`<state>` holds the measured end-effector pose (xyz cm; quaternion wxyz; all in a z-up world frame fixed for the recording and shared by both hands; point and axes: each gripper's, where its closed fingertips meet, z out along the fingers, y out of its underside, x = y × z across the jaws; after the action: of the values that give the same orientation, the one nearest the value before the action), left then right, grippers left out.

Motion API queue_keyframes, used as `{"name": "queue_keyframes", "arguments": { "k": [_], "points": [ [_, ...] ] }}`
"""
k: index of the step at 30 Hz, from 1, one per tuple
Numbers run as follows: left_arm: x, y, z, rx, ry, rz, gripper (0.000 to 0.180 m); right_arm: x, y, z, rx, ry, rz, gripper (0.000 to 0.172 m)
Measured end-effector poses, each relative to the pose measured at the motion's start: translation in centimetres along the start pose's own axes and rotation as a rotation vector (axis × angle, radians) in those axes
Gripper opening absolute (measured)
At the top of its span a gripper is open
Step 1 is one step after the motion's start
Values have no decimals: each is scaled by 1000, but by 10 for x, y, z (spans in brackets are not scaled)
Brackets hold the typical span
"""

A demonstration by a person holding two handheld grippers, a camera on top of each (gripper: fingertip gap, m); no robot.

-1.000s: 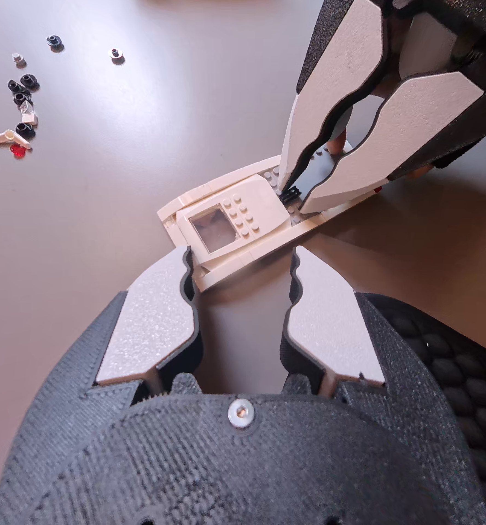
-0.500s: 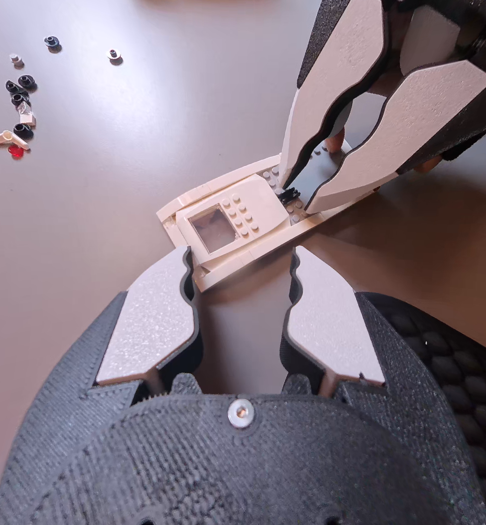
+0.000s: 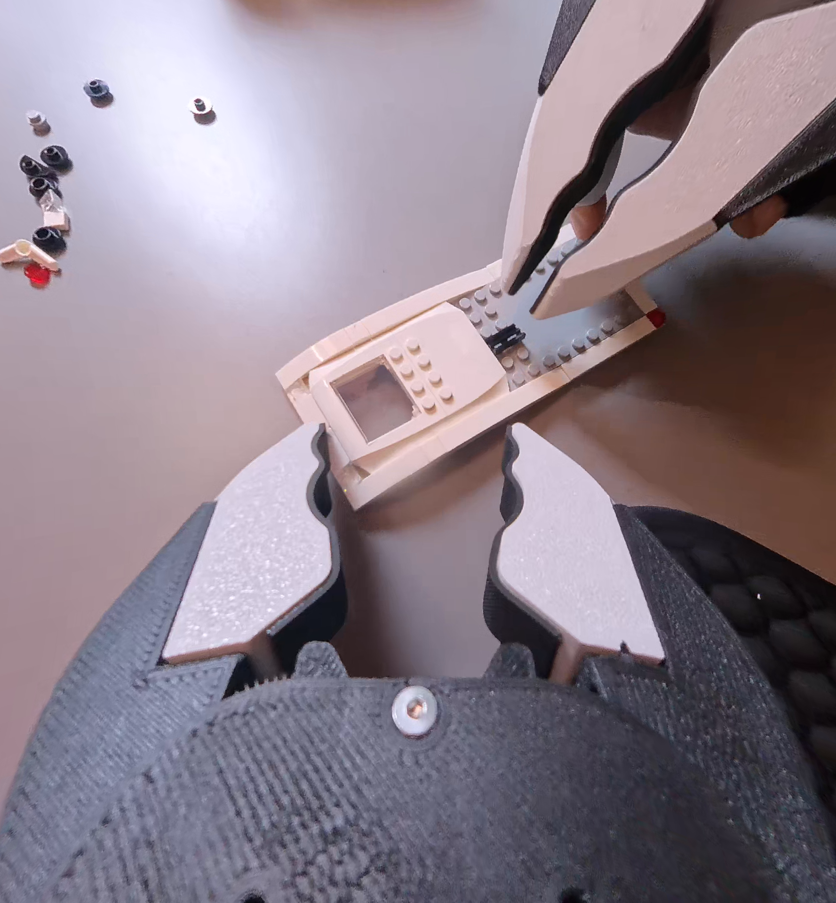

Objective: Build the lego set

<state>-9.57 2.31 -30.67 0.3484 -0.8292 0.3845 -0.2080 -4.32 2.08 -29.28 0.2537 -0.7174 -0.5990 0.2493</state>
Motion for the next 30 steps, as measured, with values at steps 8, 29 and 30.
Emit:
{"name": "queue_keyframes", "arguments": {
  "k": [8, 29, 30],
  "points": [
    [-3, -1, 2, -2, -33, 27, 63, 8, 4, -4, -17, 1, -24, 5],
    [-4, -1, 2, 12, -66, 81, 61, -3, 1, 15, -135, -71, -97, 0],
    [-5, -1, 2, 12, -69, 81, 61, -3, 1, 16, -144, -72, -104, 0]
  ]
}}
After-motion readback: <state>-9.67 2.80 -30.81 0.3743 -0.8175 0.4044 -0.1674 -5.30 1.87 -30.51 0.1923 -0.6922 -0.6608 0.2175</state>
